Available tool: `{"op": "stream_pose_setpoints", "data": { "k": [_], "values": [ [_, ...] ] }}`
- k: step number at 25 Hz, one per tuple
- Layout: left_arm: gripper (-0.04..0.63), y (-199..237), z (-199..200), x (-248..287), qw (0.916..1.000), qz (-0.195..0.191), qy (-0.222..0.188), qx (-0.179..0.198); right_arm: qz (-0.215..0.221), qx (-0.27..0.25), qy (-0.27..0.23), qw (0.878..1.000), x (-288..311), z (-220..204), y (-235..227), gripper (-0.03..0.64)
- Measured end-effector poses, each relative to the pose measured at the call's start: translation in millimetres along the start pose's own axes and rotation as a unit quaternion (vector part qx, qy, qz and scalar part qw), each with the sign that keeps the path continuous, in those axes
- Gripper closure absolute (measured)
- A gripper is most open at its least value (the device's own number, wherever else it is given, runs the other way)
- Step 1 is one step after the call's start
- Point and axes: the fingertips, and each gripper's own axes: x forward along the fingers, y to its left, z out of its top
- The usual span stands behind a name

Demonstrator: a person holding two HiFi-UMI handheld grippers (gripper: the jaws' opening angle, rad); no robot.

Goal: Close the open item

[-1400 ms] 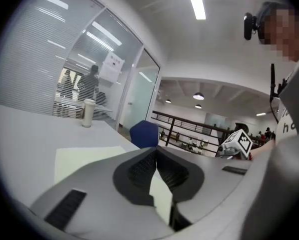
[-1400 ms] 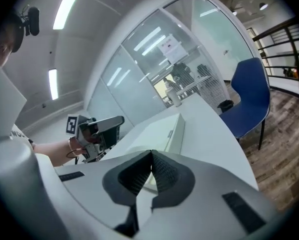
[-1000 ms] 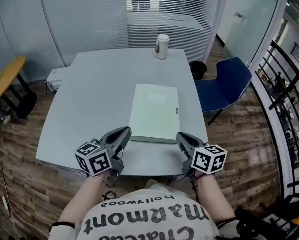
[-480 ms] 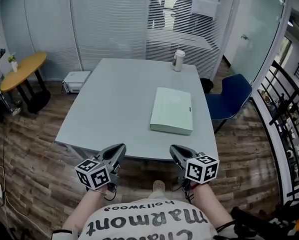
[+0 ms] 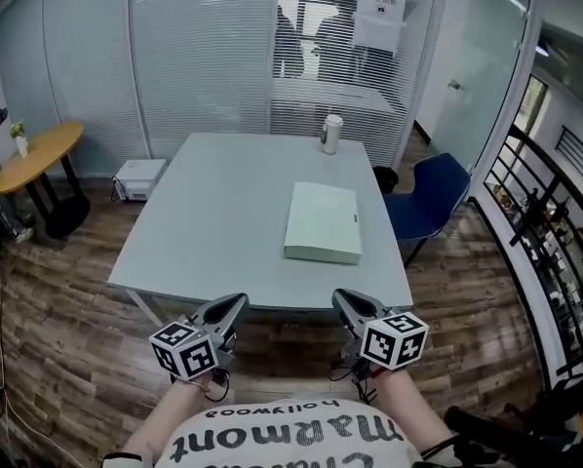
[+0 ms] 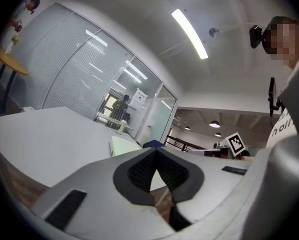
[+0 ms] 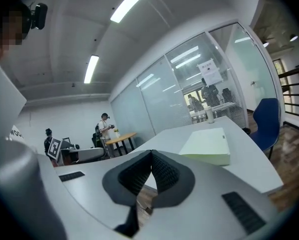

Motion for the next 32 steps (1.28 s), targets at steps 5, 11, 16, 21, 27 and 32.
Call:
{"op": "stream_pose_setpoints", "data": {
  "k": [5, 11, 16, 21, 27, 32],
  "values": [
    [0.607, -11.3, 9.6, 5.3, 0.9999, 0.001, -0.012, 0.009, 0.001, 0.035, -0.029, 0.999, -15.6, 18.0, -12.1, 0.617],
    [0.607, -23.4, 14.7, 15.5, 0.9997, 0.013, -0.019, 0.007, -0.015, -0.009, -0.009, 1.000, -31.5, 20.7, -24.5, 0.617],
    [0.607, -42.1, 12.3, 24.9, 0.9996, 0.012, -0.023, 0.014, -0.023, -0.015, -0.002, 1.000, -46.7, 19.0, -37.7, 0.617],
    [0.607, -57.5, 1.2, 31.7, 0.9997, 0.012, -0.018, 0.010, -0.027, -0.029, 0.004, 0.999, -59.8, 13.4, -44.8, 0.618],
    [0.607, -71.6, -6.2, 30.7, 0.9996, 0.017, -0.018, 0.012, -0.029, -0.020, 0.012, 0.999, -74.0, 6.7, -51.4, 0.617],
    [0.607, -79.5, -14.9, 29.0, 0.9996, 0.022, -0.011, 0.014, -0.029, -0.014, 0.016, 0.999, -84.6, 0.4, -54.6, 0.617]
  ]
}}
